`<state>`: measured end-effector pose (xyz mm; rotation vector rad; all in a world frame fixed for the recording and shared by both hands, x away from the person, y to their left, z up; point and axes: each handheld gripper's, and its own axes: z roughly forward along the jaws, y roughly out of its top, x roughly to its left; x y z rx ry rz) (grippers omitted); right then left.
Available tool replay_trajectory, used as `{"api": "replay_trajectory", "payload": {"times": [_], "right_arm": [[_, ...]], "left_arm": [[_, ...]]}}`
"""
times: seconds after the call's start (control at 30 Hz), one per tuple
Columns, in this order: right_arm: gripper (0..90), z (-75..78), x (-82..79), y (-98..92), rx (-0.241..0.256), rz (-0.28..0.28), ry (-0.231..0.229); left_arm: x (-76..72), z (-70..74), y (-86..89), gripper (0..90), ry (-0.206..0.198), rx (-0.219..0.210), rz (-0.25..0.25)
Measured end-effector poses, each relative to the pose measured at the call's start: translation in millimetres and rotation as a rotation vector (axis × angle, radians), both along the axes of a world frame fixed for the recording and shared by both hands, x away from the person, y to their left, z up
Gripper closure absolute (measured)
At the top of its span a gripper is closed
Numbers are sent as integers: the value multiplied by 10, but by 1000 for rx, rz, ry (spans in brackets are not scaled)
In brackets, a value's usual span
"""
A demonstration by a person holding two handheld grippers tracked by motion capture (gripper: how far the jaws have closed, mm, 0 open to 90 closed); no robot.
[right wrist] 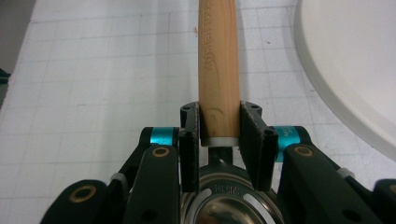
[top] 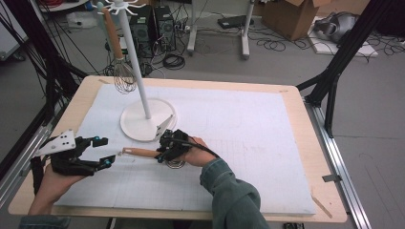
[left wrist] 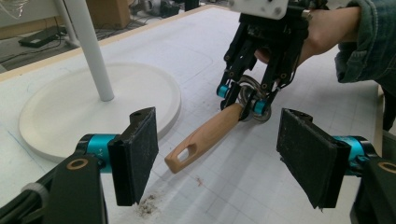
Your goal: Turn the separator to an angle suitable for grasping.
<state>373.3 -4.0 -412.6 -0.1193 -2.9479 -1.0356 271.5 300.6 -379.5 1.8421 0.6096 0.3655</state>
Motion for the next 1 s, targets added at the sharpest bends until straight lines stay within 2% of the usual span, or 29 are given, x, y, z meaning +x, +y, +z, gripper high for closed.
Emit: {"api": "replay_trajectory", "payload": {"times": [0.4, 0.77, 1.0], "right_arm": [[704, 67, -44, -116, 58, 3, -27], [704, 102, -105, -208, 103, 0, -43], [703, 130, -125, -276, 134, 0, -53]], "left_arm": [[79, -128, -67, 348, 27, 6, 2], [138, -228, -155, 351, 57, -5, 8], [184, -266, -282, 359, 71, -4, -23]]}}
